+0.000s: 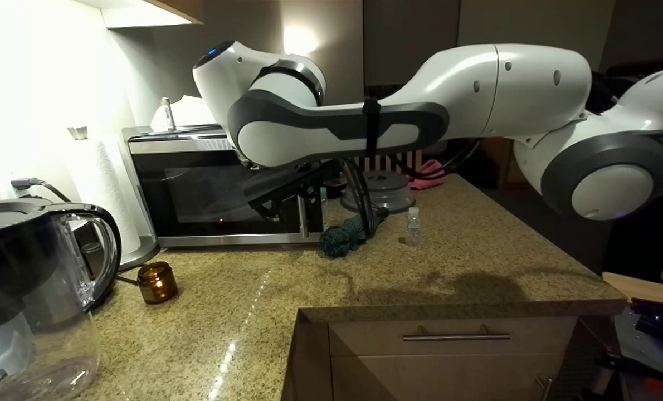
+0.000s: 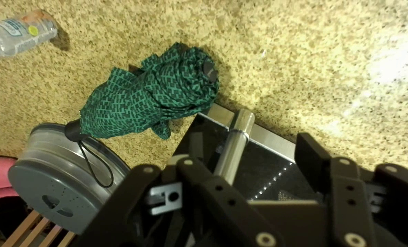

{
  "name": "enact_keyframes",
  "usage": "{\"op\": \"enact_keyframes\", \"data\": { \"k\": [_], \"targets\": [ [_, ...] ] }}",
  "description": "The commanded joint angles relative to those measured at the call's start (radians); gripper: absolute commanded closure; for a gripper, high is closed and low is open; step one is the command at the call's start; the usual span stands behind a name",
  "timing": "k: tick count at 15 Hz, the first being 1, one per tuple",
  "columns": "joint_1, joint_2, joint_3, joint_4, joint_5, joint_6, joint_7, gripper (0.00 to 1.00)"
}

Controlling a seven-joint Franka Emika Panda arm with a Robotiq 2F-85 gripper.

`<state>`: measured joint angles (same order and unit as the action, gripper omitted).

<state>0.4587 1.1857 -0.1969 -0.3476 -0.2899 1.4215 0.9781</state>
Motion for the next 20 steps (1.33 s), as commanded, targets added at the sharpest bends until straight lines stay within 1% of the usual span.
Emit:
{"op": "enact_keyframes", "data": {
  "k": [1, 9, 12, 16, 20],
  "targets": [
    [-0.010, -0.002, -0.004, 0.000, -0.001, -0.040, -0.002, 0.00],
    [-0.051, -0.007, 0.004, 0.000, 0.017, -0.123, 0.040, 0.00],
    [-0.055, -0.008, 0.006, 0.000, 0.015, -0.097, 0.021, 0.00],
    [-0.046, -0.007, 0.005, 0.001, 0.000, -0.019, -0.043, 0.00],
    [-0.038, -0.019, 0.013, 0.002, 0.009, 0.017, -0.095, 0.00]
  ]
}}
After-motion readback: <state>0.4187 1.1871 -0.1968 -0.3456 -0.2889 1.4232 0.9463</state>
